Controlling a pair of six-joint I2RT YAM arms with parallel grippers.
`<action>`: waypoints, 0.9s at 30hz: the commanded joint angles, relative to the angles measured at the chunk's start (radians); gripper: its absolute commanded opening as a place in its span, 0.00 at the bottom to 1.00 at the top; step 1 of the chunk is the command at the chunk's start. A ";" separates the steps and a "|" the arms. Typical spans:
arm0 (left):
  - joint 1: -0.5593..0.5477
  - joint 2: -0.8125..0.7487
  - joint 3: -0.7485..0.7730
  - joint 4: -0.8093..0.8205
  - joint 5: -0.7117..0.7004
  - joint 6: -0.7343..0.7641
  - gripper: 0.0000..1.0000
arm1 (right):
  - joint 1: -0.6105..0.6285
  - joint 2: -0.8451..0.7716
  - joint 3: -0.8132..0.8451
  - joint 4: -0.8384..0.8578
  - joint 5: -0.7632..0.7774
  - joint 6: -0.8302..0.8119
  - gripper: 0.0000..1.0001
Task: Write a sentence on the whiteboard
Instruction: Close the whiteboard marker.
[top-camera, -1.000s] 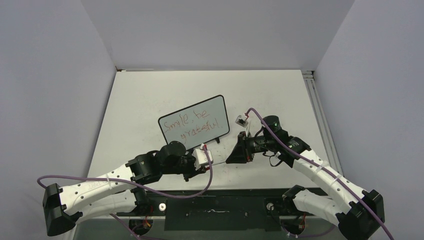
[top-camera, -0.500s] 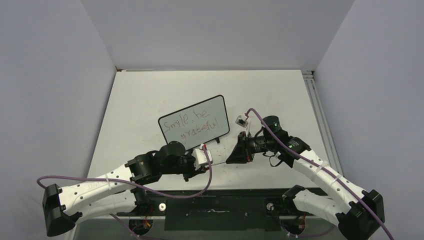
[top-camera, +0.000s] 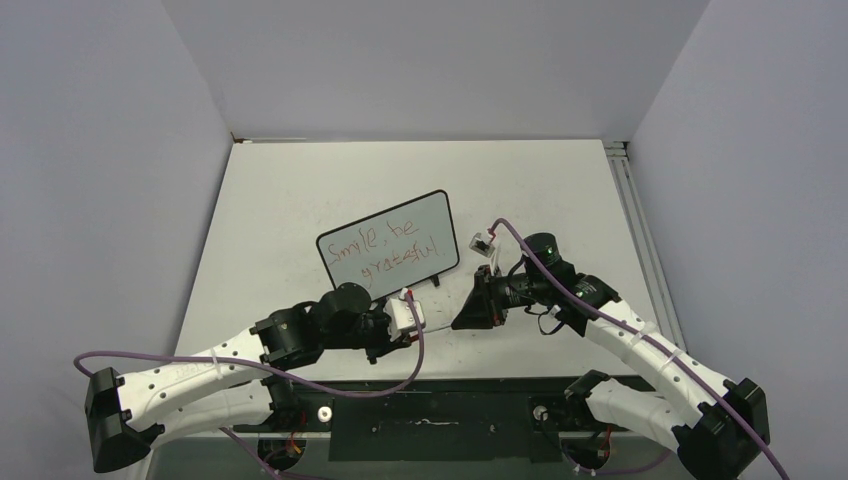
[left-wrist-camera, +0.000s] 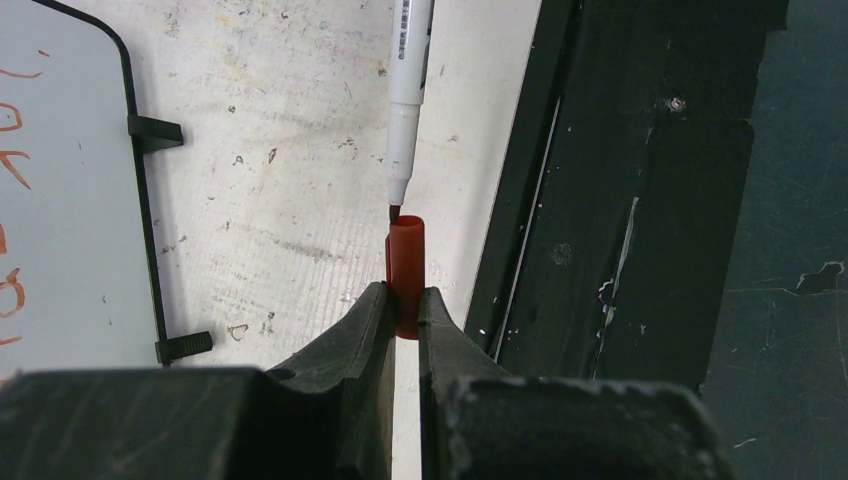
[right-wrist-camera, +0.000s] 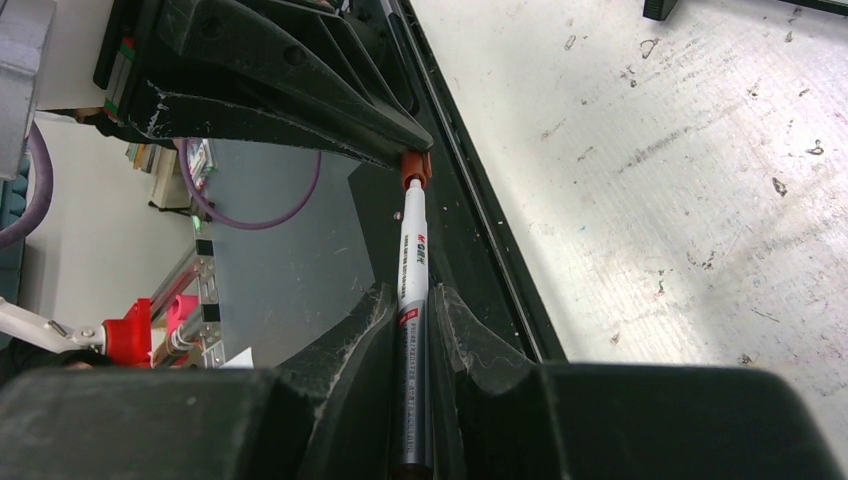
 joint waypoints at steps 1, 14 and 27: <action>-0.005 -0.014 0.007 0.048 -0.005 0.003 0.00 | 0.015 -0.011 -0.006 0.032 -0.011 -0.013 0.05; -0.005 -0.014 0.009 0.043 -0.013 0.000 0.00 | 0.027 -0.005 -0.007 0.026 -0.003 -0.017 0.05; -0.005 -0.027 0.004 0.037 -0.015 -0.002 0.00 | 0.030 -0.016 0.004 0.013 0.018 -0.020 0.05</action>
